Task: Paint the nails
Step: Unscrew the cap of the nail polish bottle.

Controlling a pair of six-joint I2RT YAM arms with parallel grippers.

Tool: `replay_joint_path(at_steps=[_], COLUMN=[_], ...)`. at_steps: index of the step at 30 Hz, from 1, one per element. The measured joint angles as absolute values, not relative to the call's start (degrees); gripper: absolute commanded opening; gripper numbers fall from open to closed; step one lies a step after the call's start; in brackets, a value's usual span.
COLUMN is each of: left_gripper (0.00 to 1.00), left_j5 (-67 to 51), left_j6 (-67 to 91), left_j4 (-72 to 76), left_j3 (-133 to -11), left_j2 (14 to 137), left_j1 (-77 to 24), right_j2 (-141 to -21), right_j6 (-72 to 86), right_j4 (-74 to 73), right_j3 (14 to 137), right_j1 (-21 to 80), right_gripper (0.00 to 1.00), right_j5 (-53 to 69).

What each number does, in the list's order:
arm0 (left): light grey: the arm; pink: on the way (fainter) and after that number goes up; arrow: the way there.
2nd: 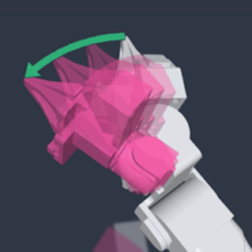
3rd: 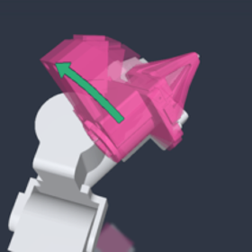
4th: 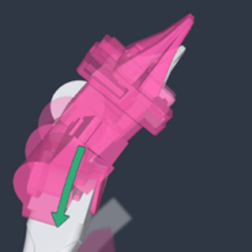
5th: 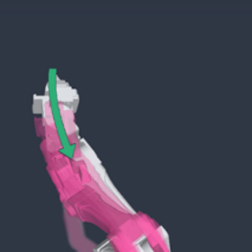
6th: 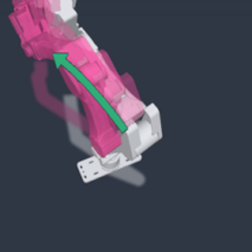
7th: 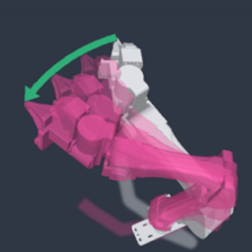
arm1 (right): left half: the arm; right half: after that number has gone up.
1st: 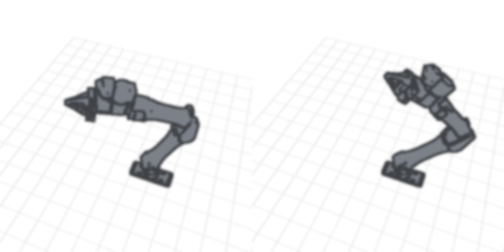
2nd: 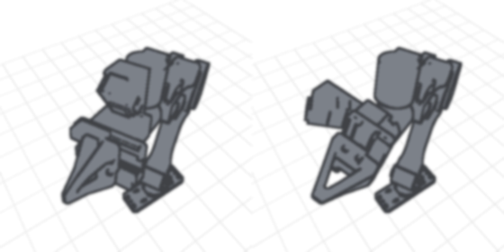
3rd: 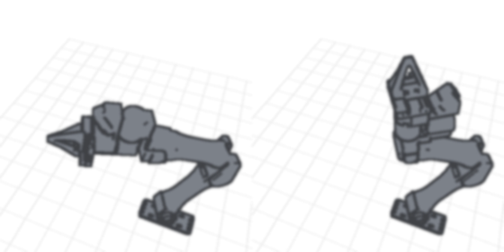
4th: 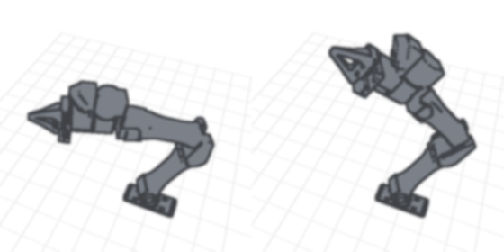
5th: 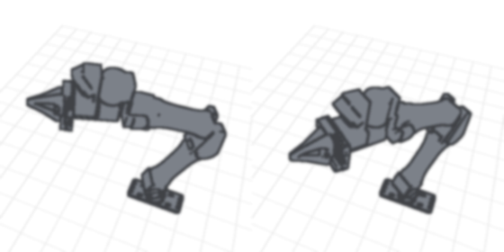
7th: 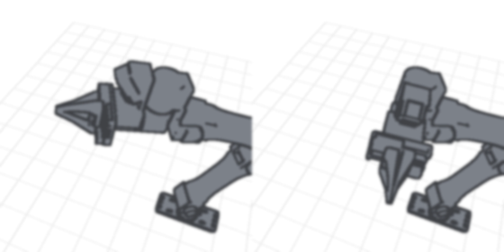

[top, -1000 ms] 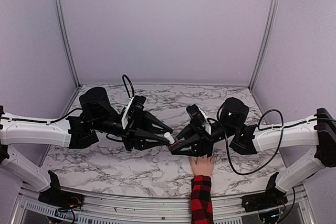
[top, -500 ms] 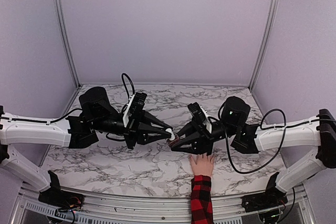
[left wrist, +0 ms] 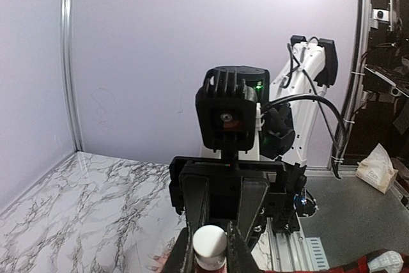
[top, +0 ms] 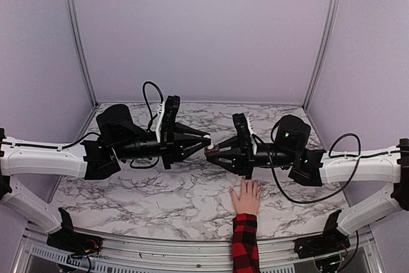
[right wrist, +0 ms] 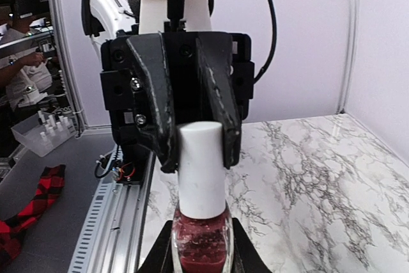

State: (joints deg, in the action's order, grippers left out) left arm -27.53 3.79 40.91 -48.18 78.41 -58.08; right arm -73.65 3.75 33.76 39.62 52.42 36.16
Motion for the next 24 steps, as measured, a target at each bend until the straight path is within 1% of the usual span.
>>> replay_joint_path(at_steps=[14,20,21,24], left_gripper=[0.04,0.05,0.07,0.22], left_j5=[-6.87,0.32,0.82,1.83], left_j6=[11.57,16.40,16.80,17.67], left_j4=[40.88,40.91,40.95,40.93], left_j3=[-51.81,-52.77,-52.80,-52.97], left_j2=[85.80,89.17,89.38,89.62], left_j1=[-58.43,-58.72,-58.72,-58.89], right_j2=[-74.94,-77.49,-77.76,-77.97], right_j6=[0.60,0.60,0.60,0.62], right_j4=[29.89,29.04,28.97,28.99], right_j3=[39.72,40.27,40.38,40.40], right_j1=[52.75,52.99,53.04,53.12], right_gripper=[0.00,0.00,0.00,0.00], right_j5=[10.96,4.62,4.14,3.46])
